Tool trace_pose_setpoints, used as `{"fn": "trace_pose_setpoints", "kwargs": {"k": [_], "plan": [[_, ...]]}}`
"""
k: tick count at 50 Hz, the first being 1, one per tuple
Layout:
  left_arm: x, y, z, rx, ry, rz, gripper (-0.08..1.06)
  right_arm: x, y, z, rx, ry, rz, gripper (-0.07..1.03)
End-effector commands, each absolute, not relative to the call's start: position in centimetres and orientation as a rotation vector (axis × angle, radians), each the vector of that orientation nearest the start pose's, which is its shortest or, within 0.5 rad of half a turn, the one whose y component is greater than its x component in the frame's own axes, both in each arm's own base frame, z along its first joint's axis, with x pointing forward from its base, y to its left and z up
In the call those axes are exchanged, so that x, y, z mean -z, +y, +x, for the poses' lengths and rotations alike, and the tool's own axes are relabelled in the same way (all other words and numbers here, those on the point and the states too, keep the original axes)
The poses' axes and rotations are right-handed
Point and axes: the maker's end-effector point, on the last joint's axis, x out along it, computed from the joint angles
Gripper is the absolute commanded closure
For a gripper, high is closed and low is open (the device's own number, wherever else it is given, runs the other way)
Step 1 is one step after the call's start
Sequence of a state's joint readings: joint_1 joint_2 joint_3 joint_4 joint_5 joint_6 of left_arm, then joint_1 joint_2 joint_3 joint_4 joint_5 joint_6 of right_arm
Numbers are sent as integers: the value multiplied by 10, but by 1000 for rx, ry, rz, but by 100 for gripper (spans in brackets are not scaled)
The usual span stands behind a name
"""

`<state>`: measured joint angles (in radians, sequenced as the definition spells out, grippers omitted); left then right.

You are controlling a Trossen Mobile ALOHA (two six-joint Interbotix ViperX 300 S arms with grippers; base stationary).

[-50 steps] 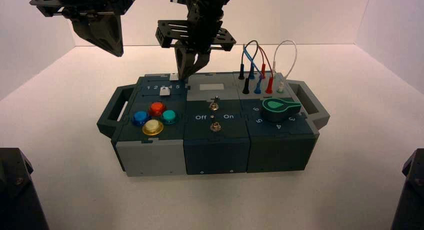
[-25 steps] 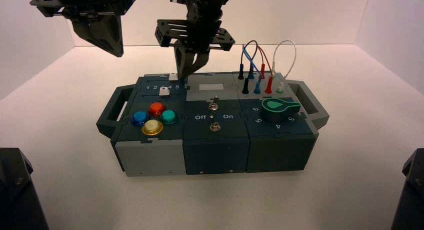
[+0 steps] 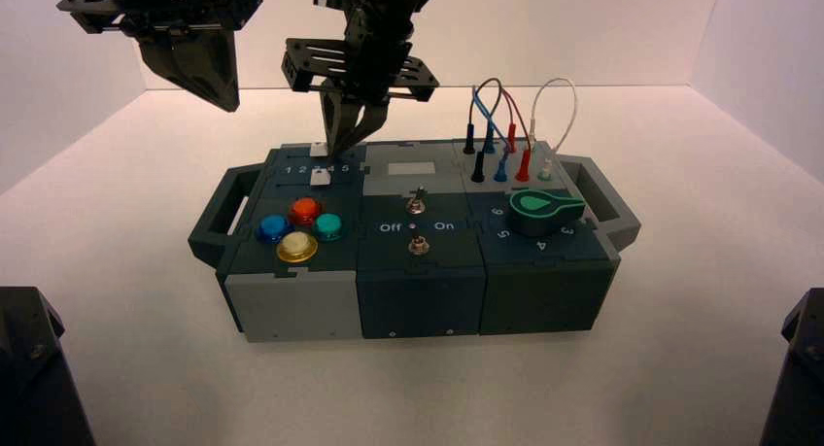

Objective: Move the top slider to position 3.

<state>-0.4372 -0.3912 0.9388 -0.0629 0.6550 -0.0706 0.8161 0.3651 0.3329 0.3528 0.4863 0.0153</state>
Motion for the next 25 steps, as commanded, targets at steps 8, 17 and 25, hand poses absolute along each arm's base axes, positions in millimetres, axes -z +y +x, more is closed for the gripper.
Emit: {"fn": "trace_pose_setpoints", "kwargs": {"k": [8, 17, 25], "plan": [[-113, -118, 236, 349, 1185, 135, 101, -39, 363, 291, -678, 1252, -114, 99], [-114, -118, 237, 350, 1182, 134, 101, -38, 355, 292, -665, 1268, -115, 99], [-119, -119, 237, 350, 1167, 125, 101, -43, 336, 294, -640, 1289, -117, 99]]}}
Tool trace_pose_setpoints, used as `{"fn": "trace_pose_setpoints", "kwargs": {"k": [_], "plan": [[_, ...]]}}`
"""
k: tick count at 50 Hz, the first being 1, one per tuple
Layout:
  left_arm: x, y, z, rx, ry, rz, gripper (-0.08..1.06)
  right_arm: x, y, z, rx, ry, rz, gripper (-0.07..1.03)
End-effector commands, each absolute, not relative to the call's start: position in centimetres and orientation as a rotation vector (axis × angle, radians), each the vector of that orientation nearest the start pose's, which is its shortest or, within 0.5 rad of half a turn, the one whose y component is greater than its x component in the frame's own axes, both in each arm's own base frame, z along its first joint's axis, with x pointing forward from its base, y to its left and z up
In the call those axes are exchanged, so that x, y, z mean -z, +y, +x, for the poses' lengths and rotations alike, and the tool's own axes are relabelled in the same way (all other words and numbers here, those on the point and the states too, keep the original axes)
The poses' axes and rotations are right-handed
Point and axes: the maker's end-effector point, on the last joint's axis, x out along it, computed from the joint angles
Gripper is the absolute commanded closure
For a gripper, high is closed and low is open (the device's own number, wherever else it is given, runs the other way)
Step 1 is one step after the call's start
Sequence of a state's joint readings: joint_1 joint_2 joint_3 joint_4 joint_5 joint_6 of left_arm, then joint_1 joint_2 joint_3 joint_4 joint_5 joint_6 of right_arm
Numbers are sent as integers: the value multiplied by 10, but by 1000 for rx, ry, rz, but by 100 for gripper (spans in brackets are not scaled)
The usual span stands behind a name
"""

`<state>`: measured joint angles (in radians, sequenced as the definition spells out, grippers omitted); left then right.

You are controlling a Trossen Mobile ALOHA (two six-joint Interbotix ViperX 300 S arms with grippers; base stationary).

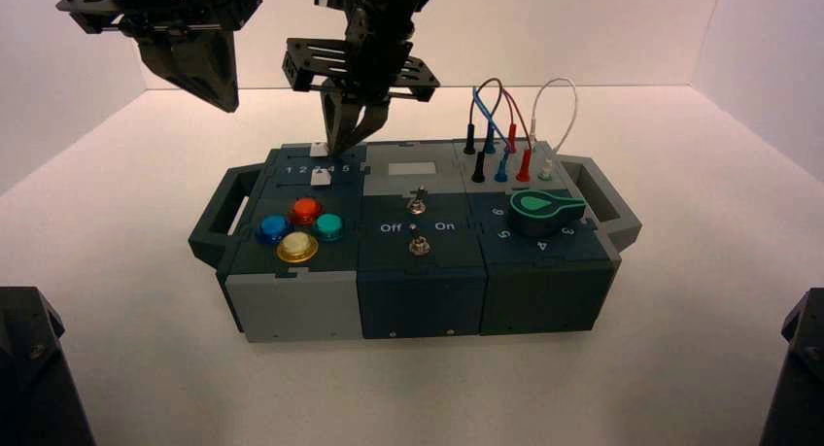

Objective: Move the top slider to position 3.

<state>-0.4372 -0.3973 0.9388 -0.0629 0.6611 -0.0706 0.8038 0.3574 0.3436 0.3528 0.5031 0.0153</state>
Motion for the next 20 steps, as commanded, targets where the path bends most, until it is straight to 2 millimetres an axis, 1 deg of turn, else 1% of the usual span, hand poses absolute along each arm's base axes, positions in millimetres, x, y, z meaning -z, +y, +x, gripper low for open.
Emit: {"fn": "trace_pose_setpoints", "kwargs": {"k": [1, 3, 4, 6, 9, 11, 20], "plan": [[-119, -119, 237, 350, 1166, 124, 101, -45, 334, 294, -638, 1289, -115, 99], [-120, -119, 237, 351, 1161, 123, 101, -47, 329, 294, -630, 1288, -110, 99], [-121, -119, 236, 352, 1158, 122, 101, -47, 322, 296, -616, 1290, -103, 99], [-124, -119, 236, 352, 1148, 117, 101, -48, 315, 296, -606, 1293, -97, 99], [-126, -119, 236, 353, 1140, 112, 101, -49, 311, 297, -599, 1290, -93, 99], [-129, -119, 236, 354, 1129, 111, 101, -50, 305, 297, -590, 1286, -91, 99], [-130, -117, 232, 355, 1121, 111, 101, -48, 300, 294, -592, 1283, -108, 99]]}}
